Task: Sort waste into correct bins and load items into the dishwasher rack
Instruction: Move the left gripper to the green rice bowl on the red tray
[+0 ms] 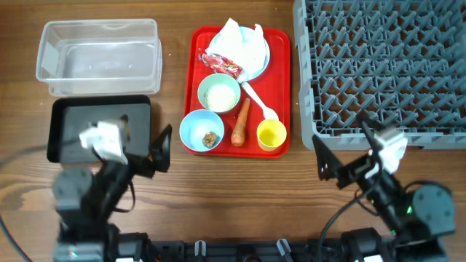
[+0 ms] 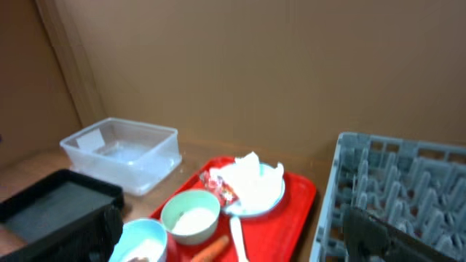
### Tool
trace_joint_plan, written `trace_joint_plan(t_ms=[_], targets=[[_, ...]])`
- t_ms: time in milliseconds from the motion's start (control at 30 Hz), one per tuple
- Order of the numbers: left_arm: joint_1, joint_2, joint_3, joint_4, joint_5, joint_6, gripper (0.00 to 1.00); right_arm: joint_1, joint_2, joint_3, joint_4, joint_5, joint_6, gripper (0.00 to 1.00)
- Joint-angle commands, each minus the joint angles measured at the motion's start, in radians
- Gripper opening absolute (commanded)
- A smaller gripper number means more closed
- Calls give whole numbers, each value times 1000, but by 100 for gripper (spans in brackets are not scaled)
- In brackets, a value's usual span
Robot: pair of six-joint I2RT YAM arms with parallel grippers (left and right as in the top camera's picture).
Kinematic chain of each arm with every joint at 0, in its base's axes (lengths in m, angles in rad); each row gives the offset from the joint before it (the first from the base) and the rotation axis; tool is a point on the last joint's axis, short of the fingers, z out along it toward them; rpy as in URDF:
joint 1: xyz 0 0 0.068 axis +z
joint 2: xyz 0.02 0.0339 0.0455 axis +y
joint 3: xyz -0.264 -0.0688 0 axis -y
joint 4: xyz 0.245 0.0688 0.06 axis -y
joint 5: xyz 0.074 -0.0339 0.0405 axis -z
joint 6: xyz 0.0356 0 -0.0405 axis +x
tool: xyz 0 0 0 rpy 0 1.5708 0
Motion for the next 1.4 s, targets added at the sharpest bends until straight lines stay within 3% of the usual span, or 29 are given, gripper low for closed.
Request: trace_joint_plan(t_ms=[0,133,367,500,667,833,967,1033,1200,1367], targets=[[6,218,285,-169,18,1,100,-2,169,202,-129,-17,13,100],[5,474,563,-417,18,1,100,-2,374,420,-322,-41,13,100],[-44,831,861,-678,17,31,100,-2,710,720,-646,-74,10,100],[-93,970,887,-636,17,30,100,-2,850,775,-663,-80,16,100],[-112,1128,887,-537,18,29,100,-2,976,775,-592,-91,122,100],[-113,1259,887,-491,74,-5,100,-2,1070,775,-576,-92,-2,100],[-160,1334,887,-443,95,-8,100,-2,1078,775,-540,-13,-12,100],[-201,1361,887,-429,50,-8,100,-2,1076,775,-529,1,-11,100],[-357,1394,887,-387,-240,-35,99,-2,1075,775,-530,1,-12,100],[-502,1403,887,-346,-432,-34,92,-2,1075,775,-530,0,-9,99]])
